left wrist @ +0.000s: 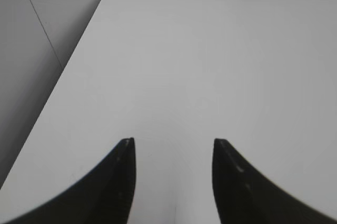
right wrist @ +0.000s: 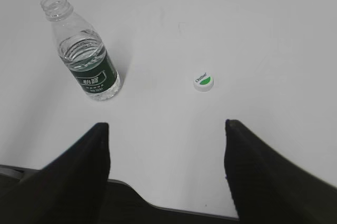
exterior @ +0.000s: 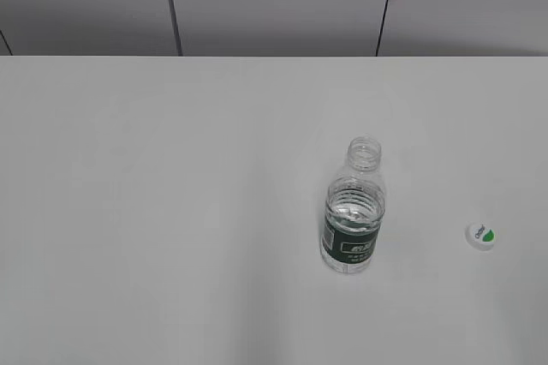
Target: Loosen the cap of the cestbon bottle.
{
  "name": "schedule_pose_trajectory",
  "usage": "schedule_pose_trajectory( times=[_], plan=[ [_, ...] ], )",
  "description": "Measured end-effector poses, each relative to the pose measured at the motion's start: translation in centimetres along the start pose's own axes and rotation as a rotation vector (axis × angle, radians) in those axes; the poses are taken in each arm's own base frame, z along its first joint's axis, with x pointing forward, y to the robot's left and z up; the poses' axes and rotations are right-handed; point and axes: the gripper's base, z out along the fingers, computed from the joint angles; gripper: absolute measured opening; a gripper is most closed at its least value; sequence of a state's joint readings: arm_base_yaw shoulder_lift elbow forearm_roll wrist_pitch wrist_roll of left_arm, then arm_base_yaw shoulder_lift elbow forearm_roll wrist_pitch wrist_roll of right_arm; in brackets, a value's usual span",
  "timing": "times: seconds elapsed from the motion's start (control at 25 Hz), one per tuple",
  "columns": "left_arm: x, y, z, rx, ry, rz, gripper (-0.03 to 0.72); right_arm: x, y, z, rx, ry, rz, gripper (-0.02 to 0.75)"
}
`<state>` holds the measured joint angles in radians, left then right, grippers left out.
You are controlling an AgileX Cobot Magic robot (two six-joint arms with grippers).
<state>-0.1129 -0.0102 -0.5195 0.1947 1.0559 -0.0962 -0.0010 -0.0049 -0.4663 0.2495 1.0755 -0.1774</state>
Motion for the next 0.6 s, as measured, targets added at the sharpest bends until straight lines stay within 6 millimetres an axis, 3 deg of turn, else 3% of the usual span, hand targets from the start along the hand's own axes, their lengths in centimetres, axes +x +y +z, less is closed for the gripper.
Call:
schedule_pose_trajectory(
  times=[0.6],
  plan=[
    [0.05,-0.05,-0.11,-0.065,0.005,-0.03,0.372,-0.01,0.0,0.0,0.0,-0.001,0.001,0.521]
  ],
)
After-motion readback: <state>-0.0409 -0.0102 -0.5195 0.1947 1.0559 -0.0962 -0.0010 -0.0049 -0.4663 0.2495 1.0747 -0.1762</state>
